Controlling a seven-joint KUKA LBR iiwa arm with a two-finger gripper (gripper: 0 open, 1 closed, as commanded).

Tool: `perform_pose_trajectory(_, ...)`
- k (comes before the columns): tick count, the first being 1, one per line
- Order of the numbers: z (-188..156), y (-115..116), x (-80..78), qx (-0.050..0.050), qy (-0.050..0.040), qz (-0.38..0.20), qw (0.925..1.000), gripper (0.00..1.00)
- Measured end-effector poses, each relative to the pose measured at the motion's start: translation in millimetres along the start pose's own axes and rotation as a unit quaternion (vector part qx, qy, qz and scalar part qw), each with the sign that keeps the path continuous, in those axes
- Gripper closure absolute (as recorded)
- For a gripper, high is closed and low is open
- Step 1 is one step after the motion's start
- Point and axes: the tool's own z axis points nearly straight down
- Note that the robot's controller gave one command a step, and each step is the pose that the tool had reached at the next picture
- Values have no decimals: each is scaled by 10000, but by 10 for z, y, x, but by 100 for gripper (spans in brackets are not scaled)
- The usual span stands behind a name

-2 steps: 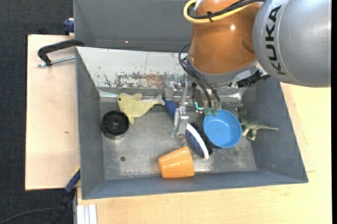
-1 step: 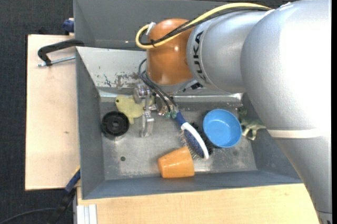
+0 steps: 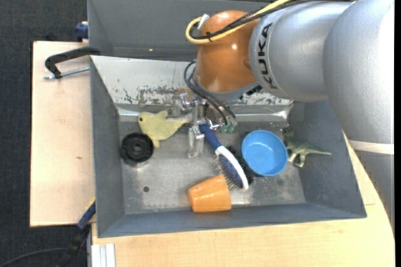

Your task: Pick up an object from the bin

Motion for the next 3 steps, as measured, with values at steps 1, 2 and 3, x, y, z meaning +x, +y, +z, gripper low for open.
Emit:
perform_pose_trajectory(1,16,130,-15,-10,14,1153,9933,0)
perform_pose_trajectory(2,318,83,33,-5,37,1634,9866,0)
perform_pose_trajectory(3,299,87,14,-8,14,1633,9866,0)
